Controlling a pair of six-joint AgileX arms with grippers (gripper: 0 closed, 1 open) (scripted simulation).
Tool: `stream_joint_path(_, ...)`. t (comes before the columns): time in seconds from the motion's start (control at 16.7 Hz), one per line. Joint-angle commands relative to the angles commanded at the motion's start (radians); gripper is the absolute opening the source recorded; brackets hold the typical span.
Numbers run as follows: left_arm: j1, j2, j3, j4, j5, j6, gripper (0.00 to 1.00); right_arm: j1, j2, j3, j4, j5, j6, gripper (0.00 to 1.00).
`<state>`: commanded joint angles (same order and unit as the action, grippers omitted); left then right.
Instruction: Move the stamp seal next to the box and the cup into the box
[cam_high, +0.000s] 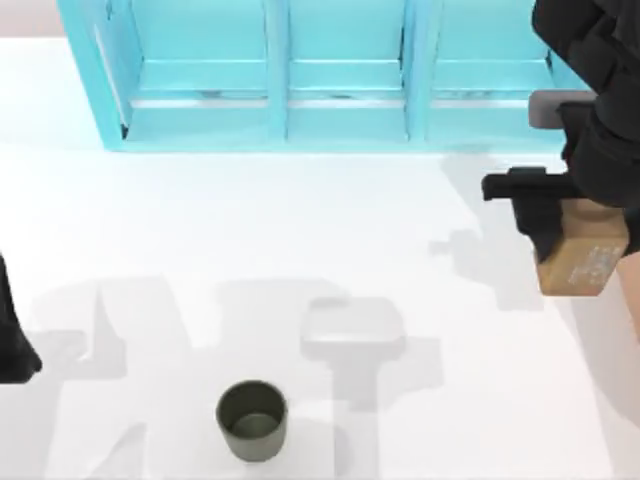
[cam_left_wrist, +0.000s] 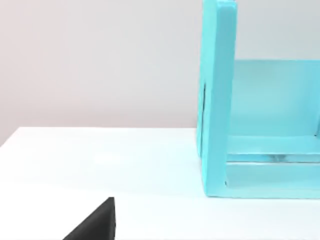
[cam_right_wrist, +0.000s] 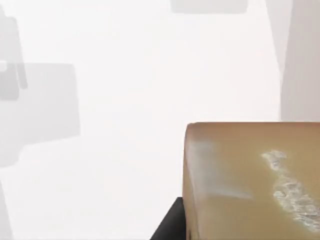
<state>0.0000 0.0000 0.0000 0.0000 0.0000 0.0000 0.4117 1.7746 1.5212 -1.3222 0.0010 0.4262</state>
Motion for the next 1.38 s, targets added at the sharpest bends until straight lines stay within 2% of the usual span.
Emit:
stream_joint_path(0.18, 0.0, 0.0, 0.0, 0.0, 0.0, 0.0, 1.0, 0.015, -0.149, -0.175, 0.022, 0.0, 0.013, 0.0)
stream_joint_path(0.36, 0.0, 0.0, 0.0, 0.0, 0.0, 0.0, 1.0, 0.024, -0.228, -0.256, 0.032, 0.001, 0.022, 0.0)
stream_joint_path(0.72, 0.0, 0.0, 0.0, 0.0, 0.0, 0.0, 1.0, 0.02, -0.227, -0.277, 0.048, 0.0, 0.023, 0.0)
stream_joint_path(1.14, 0.0, 0.0, 0.0, 0.0, 0.0, 0.0, 1.0, 0.027, -0.2, -0.462, 0.275, 0.001, 0.026, 0.0)
stream_joint_path(1.38, 0.0, 0.0, 0.0, 0.0, 0.0, 0.0, 1.0, 0.029, -0.192, -0.482, 0.295, 0.001, 0.028, 0.0)
